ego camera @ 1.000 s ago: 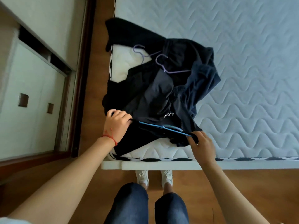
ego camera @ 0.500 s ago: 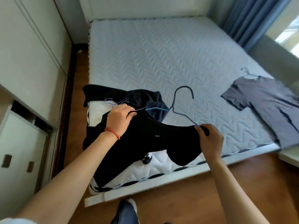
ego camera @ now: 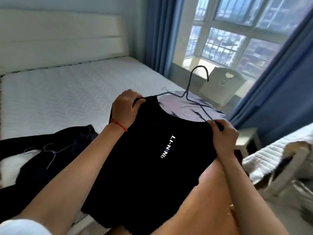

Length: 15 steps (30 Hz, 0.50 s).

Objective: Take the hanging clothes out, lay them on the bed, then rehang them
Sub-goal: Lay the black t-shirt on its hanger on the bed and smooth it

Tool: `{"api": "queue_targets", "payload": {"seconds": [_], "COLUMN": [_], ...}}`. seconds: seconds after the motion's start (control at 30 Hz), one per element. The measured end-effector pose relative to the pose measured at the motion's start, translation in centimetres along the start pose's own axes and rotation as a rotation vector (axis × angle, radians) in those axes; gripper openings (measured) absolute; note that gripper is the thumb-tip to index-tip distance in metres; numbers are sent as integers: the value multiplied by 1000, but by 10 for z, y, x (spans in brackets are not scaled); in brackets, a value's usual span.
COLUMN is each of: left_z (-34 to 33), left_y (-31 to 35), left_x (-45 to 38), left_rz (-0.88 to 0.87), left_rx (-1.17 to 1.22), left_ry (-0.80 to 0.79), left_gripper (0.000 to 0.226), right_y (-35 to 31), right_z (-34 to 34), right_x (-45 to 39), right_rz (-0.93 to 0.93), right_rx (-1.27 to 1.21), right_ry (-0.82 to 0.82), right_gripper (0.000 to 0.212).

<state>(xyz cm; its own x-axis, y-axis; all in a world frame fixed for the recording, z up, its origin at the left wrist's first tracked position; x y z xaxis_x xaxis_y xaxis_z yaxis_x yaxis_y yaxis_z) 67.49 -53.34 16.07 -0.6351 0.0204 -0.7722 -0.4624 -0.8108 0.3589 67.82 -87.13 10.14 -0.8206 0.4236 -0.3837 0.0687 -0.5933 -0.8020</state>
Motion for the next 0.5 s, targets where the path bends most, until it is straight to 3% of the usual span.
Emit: {"api": "queue_targets", "payload": {"seconds": [0.23, 0.4, 0.5], "left_z": [-69, -117, -149], "left_y": [65, 71, 59], "left_x": [-15, -26, -37], "left_rz": [96, 149, 174], "left_rx": [153, 183, 193], "left_ry": [40, 21, 6], "left_gripper": [21, 16, 15], "right_y": [48, 66, 79], "right_z": [102, 109, 95], "right_x": [-51, -79, -109], "right_rz": [1, 55, 55], "right_rx": [53, 106, 141], "right_ry": [58, 48, 44], "right_gripper": [17, 27, 22]}}
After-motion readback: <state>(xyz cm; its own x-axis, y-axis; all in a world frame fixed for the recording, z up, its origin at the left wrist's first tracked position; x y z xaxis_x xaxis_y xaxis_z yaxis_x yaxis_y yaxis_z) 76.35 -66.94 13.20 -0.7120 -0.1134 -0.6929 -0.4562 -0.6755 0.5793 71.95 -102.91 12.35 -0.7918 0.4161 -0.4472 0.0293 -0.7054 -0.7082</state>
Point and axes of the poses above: each hand's wrist, its own x-axis away from the middle knuckle, its own z-axis out of the back of the hand, y = z × x, the point moved 10 cm from there along -x, towards the middle knuckle, and after that the axes turned 8 degrees about -z, right-handed, at the moved point
